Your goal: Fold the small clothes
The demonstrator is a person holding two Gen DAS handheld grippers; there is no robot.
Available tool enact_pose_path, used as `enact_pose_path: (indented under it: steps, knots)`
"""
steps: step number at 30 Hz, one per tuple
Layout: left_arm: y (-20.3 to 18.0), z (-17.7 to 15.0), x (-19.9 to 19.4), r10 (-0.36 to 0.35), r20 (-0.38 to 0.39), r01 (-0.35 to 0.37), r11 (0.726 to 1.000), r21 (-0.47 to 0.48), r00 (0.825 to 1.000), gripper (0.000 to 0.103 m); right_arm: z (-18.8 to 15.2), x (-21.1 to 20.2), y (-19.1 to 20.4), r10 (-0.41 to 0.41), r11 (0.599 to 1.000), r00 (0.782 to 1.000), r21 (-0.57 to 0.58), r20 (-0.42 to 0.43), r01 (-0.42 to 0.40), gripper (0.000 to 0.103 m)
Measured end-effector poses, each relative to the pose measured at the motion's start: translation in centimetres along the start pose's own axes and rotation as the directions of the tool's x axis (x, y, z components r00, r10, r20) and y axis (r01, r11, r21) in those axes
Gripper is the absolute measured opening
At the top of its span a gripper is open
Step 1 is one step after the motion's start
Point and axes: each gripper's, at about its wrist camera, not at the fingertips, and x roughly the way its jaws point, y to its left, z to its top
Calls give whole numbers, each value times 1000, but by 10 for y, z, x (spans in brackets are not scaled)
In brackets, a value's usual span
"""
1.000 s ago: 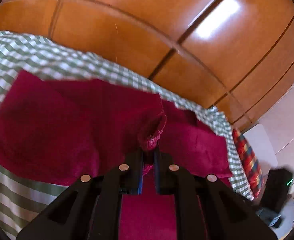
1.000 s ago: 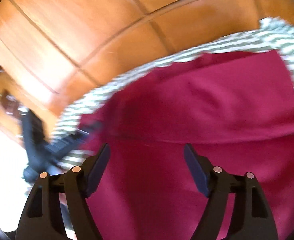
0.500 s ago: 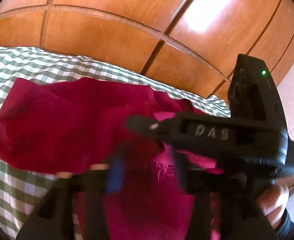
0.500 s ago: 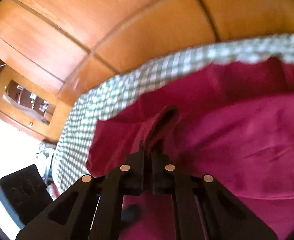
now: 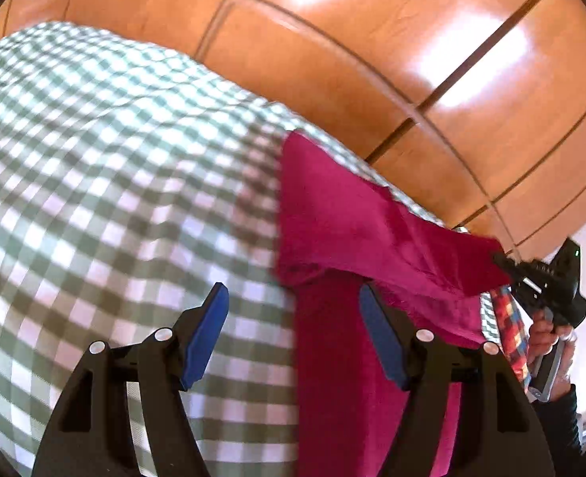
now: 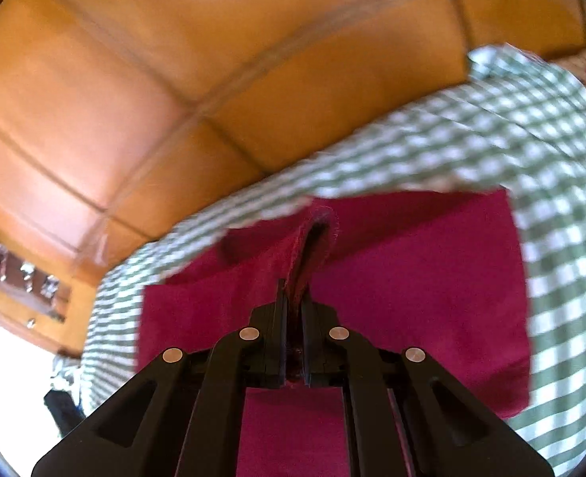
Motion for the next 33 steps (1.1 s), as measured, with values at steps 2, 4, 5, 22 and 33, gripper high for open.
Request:
enact_pose_path:
  steps: [2,4,5,22,33]
  knots:
    - [-1,-7,2,10,-24,-10,1000,5,1000,68,0,3,-22,-48,998,999,28,-4,48,4]
    - [-6,-16,6,5,-46,-4,1000,20,999,68,-1,11,-39,-71,996,997,47,-21,72,5]
    - [-8,-22,6,-8,-62,9,1000,23,998,68,-3,13,-47,-63,996,997,53,-38,65,5]
    - [-7,-138,-61,-215,-280,243,967,72,936,68,-169,-102,-104,-35,999,985,-13,-167,34,74]
    - [-19,-202,-82,-144,-383,226,958,178,913,53,-283,-127,-129,-57,996,940,47,-336,78,28]
